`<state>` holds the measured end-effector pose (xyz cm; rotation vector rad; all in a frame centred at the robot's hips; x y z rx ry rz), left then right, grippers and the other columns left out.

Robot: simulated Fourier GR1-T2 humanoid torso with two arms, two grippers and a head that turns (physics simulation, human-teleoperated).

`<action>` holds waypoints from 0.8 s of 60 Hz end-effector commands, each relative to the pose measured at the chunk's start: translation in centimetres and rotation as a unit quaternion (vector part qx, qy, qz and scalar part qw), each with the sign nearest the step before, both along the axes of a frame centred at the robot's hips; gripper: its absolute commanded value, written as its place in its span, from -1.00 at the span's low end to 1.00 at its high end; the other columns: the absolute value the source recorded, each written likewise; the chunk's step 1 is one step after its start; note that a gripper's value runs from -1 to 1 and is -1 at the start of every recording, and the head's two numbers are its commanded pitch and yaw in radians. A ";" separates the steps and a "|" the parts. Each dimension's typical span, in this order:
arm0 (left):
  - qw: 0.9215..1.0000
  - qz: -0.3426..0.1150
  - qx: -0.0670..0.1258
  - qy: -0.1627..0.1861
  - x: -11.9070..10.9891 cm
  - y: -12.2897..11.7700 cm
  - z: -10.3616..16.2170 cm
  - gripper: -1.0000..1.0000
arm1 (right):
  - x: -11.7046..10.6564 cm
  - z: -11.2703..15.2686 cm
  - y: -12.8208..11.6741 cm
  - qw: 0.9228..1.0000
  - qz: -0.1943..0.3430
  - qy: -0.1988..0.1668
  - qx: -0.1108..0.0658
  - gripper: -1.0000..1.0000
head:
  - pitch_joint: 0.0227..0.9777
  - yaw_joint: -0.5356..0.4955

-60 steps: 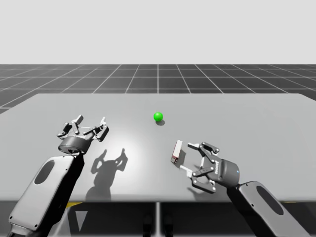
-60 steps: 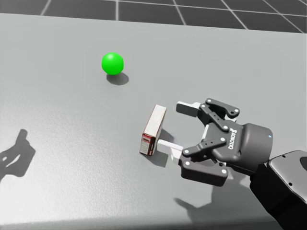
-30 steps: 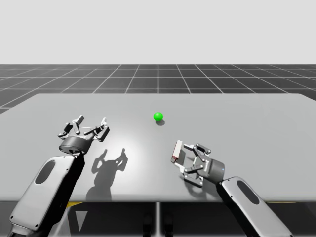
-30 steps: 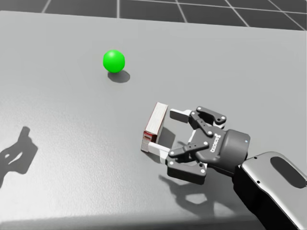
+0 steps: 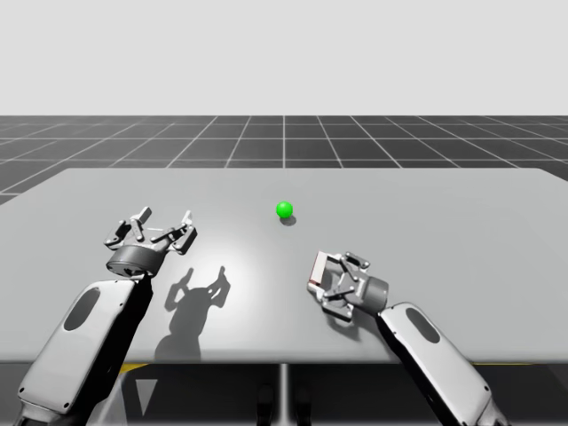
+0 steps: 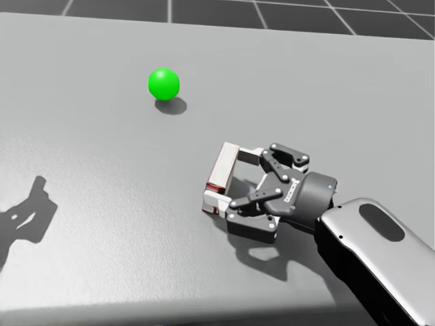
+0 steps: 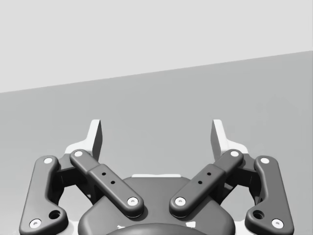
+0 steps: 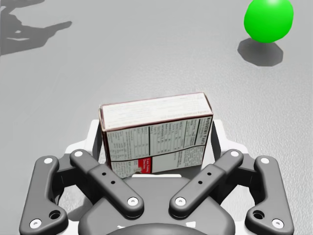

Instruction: Watch the red light. When it turns green, pick up the object.

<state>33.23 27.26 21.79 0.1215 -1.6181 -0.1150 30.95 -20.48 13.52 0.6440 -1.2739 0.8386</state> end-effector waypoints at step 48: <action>1.000 -0.005 0.005 0.000 -0.1 -0.2 0.0 -1.00 | 0.6 -1.3 0.6 0.999 0.007 -0.023 -0.026 1.00 | 0.42 -0.25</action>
